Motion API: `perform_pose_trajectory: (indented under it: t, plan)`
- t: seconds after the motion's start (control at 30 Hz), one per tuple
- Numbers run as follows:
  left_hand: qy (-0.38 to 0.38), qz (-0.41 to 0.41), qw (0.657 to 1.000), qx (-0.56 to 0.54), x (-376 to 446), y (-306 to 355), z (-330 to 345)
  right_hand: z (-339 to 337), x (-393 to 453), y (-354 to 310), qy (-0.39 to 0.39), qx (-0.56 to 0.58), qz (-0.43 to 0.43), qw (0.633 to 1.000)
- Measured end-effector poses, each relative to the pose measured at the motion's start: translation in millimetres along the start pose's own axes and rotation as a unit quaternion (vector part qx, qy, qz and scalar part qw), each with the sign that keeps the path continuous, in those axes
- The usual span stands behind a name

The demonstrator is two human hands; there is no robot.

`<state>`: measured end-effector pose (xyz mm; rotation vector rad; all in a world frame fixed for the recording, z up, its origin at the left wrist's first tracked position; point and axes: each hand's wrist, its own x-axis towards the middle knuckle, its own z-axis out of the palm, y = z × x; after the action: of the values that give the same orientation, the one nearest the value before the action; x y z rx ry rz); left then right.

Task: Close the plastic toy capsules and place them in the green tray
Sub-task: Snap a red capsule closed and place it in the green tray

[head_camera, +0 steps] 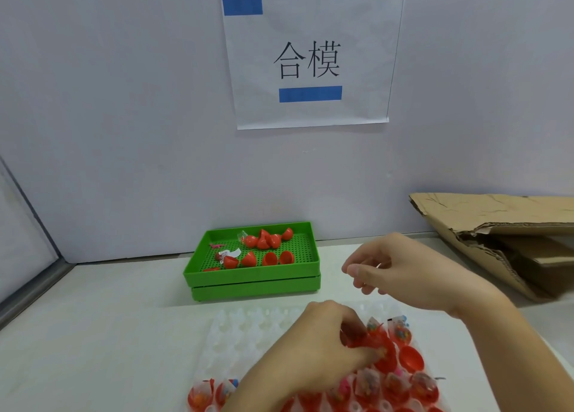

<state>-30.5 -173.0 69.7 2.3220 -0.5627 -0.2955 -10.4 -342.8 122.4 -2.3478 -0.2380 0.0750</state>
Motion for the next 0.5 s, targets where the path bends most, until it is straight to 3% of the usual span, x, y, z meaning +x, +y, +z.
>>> perform_pose_trajectory:
  t: [0.23,0.5]
  plan:
    - [0.049,0.046,0.990,-0.124,-13,3,-37,-3,-2,-2,-0.031,0.048,-0.027,0.998]
    - [0.153,0.077,0.937,-0.305,-42,-1,-73,-3,-10,-24,-0.087,0.188,-0.114,0.972]
